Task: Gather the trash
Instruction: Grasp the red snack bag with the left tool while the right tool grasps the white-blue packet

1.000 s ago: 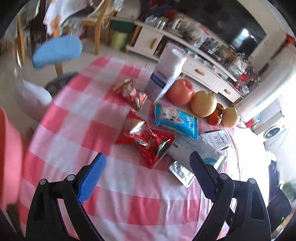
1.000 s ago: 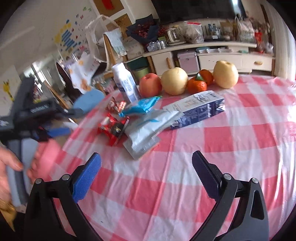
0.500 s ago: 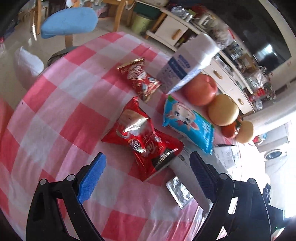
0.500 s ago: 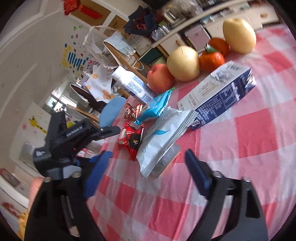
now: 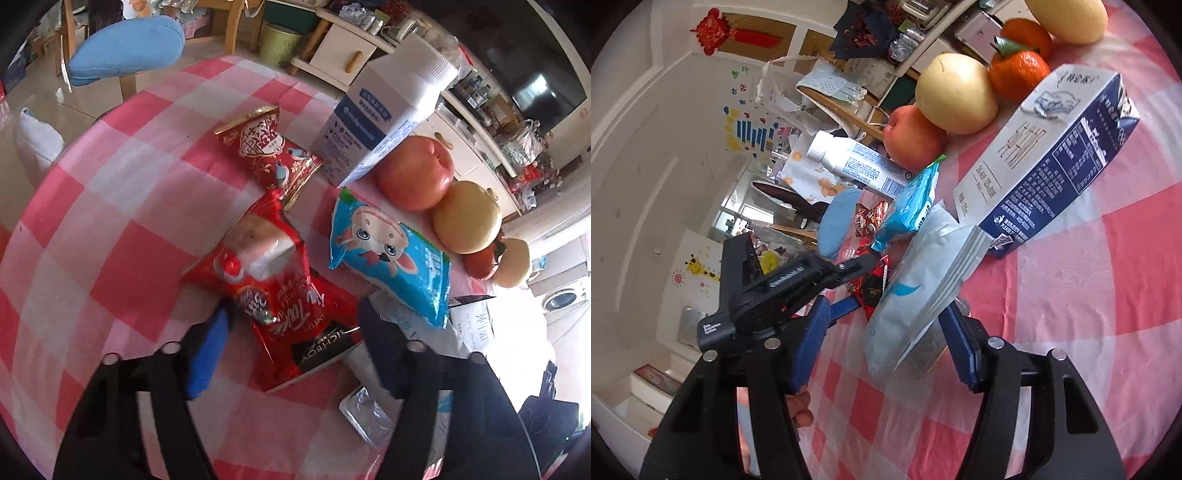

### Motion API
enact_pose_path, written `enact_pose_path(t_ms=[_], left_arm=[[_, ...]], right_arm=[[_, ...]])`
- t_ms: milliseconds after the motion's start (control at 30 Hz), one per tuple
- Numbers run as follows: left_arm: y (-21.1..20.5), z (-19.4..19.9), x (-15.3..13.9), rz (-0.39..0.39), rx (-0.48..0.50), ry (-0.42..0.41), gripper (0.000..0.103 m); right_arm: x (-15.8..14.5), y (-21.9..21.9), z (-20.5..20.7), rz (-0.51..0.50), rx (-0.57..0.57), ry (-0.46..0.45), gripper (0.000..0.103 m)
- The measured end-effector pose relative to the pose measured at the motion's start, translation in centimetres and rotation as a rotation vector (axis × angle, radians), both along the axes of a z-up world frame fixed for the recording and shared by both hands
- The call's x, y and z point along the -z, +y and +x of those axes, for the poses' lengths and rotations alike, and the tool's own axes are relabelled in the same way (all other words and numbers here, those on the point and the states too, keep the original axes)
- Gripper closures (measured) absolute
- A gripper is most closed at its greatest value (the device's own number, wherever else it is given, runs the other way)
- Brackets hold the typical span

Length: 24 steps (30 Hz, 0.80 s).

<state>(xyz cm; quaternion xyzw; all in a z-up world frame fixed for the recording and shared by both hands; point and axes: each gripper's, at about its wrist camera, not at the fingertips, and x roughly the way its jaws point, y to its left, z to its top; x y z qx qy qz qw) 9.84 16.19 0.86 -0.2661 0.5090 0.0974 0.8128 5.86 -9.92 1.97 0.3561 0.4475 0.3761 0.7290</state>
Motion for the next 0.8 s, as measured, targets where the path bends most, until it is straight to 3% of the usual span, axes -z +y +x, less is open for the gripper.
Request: enact_pose_path(t_ms=[167,367,433,533,800], left_arm=[[-0.1,0.5,0.0,0.034,0.022,-0.006,0.056],[0.3,0.4,-0.3,0.059,0.06,-0.013,0.063],[0.4,0.3,-0.5,0.064,0.072,-0.015,0.064],[0.7,-0.1,-0.8,0.069,0.092,-0.022,0.066],[1.7,-1.5,-1.9,0.079,0.136,-0.038,0.067]], right_arm=[[0.3,0.3,0.3,0.004,-0.016,0.006,0.041],[0.0,1.2,0.1,-0.069,-0.037,-0.034,0.045],[0.4,1.3,0.1,-0.096,-0.032,-0.025,0.062],[1.0,0.9,0.2,-0.089,-0.019,-0.006,0.069],[1.0,0.2,-0.1,-0.106,-0.005,-0.005,0.074]])
